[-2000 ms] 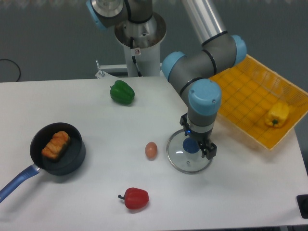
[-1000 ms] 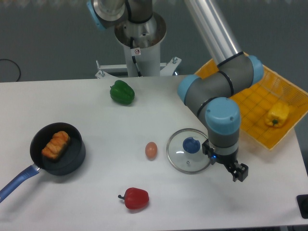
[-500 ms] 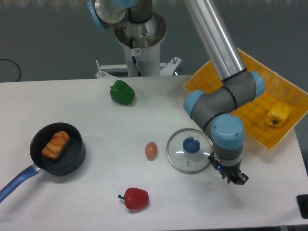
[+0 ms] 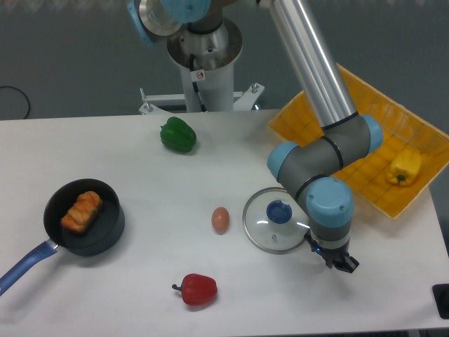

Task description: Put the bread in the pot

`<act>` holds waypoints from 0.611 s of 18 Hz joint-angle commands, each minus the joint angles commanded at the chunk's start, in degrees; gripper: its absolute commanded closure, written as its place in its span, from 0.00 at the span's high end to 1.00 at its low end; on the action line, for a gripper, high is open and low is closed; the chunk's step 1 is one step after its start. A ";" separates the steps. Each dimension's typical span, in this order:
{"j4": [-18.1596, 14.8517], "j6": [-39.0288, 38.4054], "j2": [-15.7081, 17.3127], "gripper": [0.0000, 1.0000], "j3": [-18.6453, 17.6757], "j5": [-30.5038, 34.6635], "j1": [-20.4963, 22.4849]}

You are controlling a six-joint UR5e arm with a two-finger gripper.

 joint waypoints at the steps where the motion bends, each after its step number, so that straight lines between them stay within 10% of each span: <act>1: 0.00 -0.87 0.61 0.00 -0.44 0.00 -0.61; 11: -0.70 -15.28 12.12 0.00 -7.99 0.35 -15.28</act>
